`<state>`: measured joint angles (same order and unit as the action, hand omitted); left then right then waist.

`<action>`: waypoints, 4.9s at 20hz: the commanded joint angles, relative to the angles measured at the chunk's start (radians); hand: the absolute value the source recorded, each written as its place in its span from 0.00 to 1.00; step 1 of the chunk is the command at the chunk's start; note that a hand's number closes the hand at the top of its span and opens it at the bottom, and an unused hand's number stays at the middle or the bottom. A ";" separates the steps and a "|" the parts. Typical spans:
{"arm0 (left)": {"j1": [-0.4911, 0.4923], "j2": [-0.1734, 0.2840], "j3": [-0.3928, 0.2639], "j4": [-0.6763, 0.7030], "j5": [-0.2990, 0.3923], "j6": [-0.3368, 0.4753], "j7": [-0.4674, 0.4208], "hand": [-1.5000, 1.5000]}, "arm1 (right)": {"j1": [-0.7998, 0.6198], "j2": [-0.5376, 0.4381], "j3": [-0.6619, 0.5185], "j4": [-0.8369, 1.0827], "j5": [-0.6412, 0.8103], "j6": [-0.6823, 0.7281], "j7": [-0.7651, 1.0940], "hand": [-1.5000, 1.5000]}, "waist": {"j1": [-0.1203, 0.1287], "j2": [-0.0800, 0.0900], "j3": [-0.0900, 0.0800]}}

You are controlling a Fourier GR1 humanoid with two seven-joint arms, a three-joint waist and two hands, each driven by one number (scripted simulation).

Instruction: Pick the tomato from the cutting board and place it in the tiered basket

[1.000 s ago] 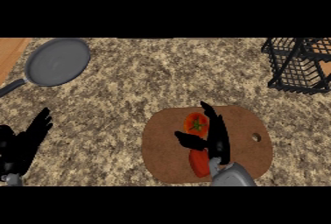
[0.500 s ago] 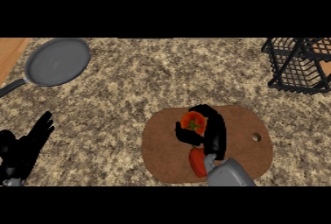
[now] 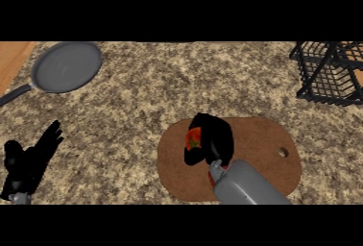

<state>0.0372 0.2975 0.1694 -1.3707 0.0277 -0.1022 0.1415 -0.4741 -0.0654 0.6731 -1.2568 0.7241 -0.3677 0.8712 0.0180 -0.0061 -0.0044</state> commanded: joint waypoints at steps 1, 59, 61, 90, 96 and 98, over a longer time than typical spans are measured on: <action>0.010 0.038 0.021 -0.022 0.014 -0.025 0.031 0.50 | -0.128 0.032 0.079 -0.072 0.114 0.211 0.216 1.00 | -0.014 -0.005 0.002; -0.036 -0.039 0.006 0.000 -0.030 -0.031 0.009 0.50 | -0.779 -0.648 -0.661 0.843 0.375 0.117 -0.826 1.00 | 0.046 0.031 0.004; -0.019 -0.021 0.005 0.002 -0.043 -0.043 -0.005 0.50 | -0.799 -0.639 -0.657 0.890 0.391 0.093 -0.864 1.00 | 0.048 0.030 0.005; -0.082 -0.024 0.028 0.037 -0.041 -0.030 0.002 0.50 | -0.921 -0.730 -0.782 1.144 0.327 0.300 -0.757 0.00 | 0.050 0.033 0.007; -0.061 -0.046 0.012 0.013 -0.057 -0.009 0.011 0.50 | -0.973 -0.813 -0.910 1.109 0.209 0.238 -0.707 0.00 | 0.033 0.024 0.006; -0.013 -0.020 0.033 -0.010 -0.022 -0.055 0.007 0.50 | -0.954 -0.830 -0.951 1.132 0.173 0.234 -0.648 0.00 | 0.038 0.021 0.006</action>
<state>-0.0118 0.2617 0.1879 -1.3595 -0.0158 -0.1321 0.1382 -1.4152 -0.8624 -0.2123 -0.1297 0.9559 -0.1163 0.1484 0.0560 0.0190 0.0025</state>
